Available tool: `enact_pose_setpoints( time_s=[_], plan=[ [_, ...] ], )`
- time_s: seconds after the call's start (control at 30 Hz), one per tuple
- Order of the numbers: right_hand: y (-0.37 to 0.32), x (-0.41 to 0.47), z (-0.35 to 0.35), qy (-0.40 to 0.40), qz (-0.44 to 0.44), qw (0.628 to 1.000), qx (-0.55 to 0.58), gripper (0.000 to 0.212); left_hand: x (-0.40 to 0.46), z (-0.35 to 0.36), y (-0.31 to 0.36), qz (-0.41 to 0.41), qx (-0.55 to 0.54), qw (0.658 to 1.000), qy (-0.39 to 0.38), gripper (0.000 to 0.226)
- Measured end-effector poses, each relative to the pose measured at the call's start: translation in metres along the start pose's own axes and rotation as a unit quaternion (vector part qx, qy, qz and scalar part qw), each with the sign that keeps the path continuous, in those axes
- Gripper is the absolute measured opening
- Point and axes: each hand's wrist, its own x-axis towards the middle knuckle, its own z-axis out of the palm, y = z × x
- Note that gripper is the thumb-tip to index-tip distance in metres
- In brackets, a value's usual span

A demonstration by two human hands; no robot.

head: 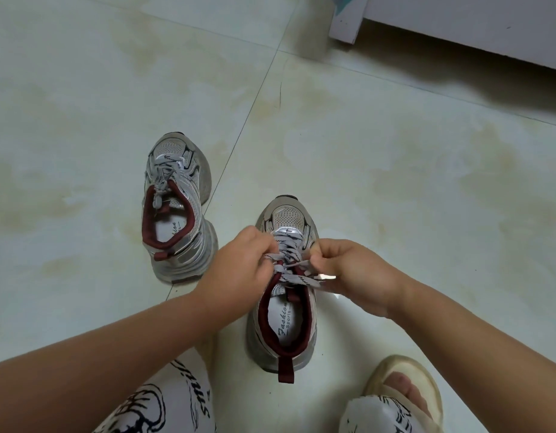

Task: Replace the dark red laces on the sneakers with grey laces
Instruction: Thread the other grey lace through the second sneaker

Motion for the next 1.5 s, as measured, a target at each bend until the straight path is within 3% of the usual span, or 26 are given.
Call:
enact_pose_setpoints(
  time_s=[0.07,0.13,0.2,0.3,0.4,0.47,0.57,0.67,0.77,0.9,1.03,1.13,1.27,1.4,1.5],
  plan=[
    [0.001,-0.003,-0.005,-0.032,0.019,0.983,0.182,0.012,0.001,-0.005,-0.003,-0.005,-0.041,0.999,-0.019,0.01],
    [0.002,-0.006,-0.008,-0.027,0.028,0.966,0.256,0.01,0.002,-0.01,-0.003,-0.022,-0.078,0.996,-0.026,0.013],
    [0.0,-0.006,-0.008,-0.003,0.032,0.982,0.188,0.017,0.005,-0.015,-0.003,-0.037,-0.101,0.993,-0.04,0.016],
    [-0.008,-0.006,0.0,0.03,-0.001,0.999,-0.022,0.016,0.012,-0.022,-0.004,-0.041,-0.108,0.991,-0.071,0.026],
    [-0.016,-0.004,0.009,0.063,-0.066,0.964,-0.251,0.022,0.019,-0.028,-0.003,-0.068,-0.101,0.987,-0.1,0.028],
    [-0.019,-0.002,0.014,0.079,-0.078,0.937,-0.332,0.026,0.022,-0.026,0.0,-0.065,-0.062,0.992,-0.093,0.03],
    [-0.021,0.0,0.018,0.09,-0.078,0.916,-0.384,0.028,0.028,-0.017,0.006,-0.056,0.011,0.996,-0.071,0.031],
    [-0.022,0.0,0.019,0.086,-0.081,0.899,-0.422,0.028,0.037,-0.015,0.013,-0.046,0.027,0.991,-0.119,0.024],
    [-0.021,0.001,0.016,0.081,-0.075,0.912,-0.394,0.028,0.045,-0.022,0.013,-0.08,-0.048,0.978,-0.185,0.016],
    [-0.02,0.001,0.013,0.077,-0.07,0.925,-0.364,0.025,0.046,-0.04,0.005,-0.177,-0.206,0.928,-0.255,0.027],
    [-0.021,0.002,0.012,0.075,-0.063,0.931,-0.352,0.023,0.048,-0.044,0.002,-0.142,-0.168,0.934,-0.281,0.02],
    [-0.02,0.003,0.011,0.072,-0.063,0.93,-0.354,0.022,0.049,-0.038,0.004,-0.13,-0.159,0.941,-0.267,0.018],
    [-0.02,0.003,0.012,0.069,-0.071,0.924,-0.369,0.025,0.044,-0.021,0.006,-0.11,-0.136,0.965,-0.193,0.028],
    [-0.021,0.003,0.016,0.076,-0.076,0.906,-0.409,0.028,0.037,-0.009,0.01,-0.059,-0.002,0.994,-0.095,0.029],
    [-0.021,0.003,0.02,0.088,-0.086,0.895,-0.428,0.029,0.032,-0.005,0.018,-0.024,0.065,0.997,-0.024,0.015]
  ],
)
